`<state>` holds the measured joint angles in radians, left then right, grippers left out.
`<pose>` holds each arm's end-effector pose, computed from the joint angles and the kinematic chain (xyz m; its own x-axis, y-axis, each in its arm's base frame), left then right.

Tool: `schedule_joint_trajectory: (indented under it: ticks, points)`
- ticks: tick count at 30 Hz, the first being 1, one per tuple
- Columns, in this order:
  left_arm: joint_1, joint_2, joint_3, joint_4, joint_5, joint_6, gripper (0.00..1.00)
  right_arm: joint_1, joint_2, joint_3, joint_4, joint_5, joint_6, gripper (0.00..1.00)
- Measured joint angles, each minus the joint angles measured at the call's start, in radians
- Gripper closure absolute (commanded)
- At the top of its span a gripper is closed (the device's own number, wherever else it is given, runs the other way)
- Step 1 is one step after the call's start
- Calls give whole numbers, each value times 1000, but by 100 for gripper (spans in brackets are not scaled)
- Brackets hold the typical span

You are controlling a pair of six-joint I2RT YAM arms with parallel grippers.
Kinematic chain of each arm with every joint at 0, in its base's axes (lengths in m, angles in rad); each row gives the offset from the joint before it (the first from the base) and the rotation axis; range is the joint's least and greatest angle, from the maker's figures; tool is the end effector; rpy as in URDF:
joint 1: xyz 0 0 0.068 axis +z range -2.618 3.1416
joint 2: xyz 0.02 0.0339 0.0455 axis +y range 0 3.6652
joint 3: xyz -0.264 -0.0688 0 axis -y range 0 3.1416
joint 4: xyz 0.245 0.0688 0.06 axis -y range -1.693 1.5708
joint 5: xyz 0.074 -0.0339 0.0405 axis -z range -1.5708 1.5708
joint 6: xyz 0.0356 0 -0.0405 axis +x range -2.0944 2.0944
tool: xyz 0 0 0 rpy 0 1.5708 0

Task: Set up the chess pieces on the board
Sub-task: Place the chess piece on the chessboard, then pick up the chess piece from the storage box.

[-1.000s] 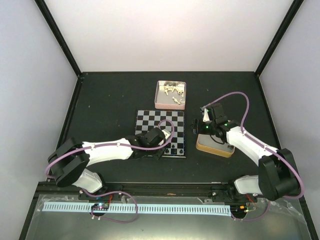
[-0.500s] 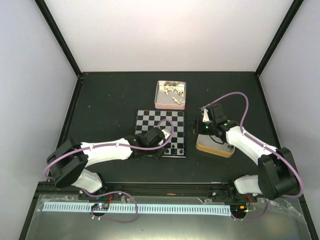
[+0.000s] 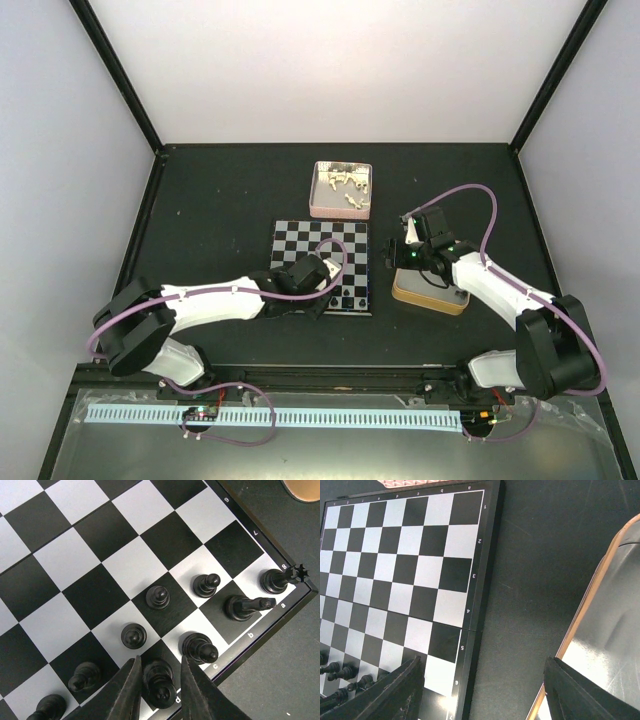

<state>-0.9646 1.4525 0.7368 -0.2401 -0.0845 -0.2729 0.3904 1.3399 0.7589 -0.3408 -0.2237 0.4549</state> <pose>0.1599 -0.2253 0.1708 -0.6614 0.4826 -0.5742 0.6364 0.7662 -0.0891 0.2402 0.1074 0.1996 -0.8793 0.1014 -0.4653 -0.1210 0.8974 0.4243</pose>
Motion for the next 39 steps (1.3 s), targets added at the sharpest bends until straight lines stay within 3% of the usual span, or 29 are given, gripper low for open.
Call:
schedule_joint_trajectory:
  ticks: [6, 14, 22, 25, 30, 39]
  points:
    - [0, -2, 16, -35, -8, -3, 67, 0, -15, 2, -17, 40, 27, 34]
    - [0, -80, 77, -71, -30, -5, 63, -23, -173, 0, -97, 306, 110, 34]
    - [6, -174, 101, -117, -216, -43, 58, -181, -141, -53, -175, 399, 146, 35]
    - [26, -226, 101, -130, -270, -66, 55, -234, -95, -71, -194, 380, 145, 39]
    - [76, -327, 81, -116, -305, -93, 49, -275, -9, -76, -202, 353, 138, 59]
    - [127, -406, 12, -80, -292, -110, 48, -280, 85, -76, -190, 349, 134, 72]
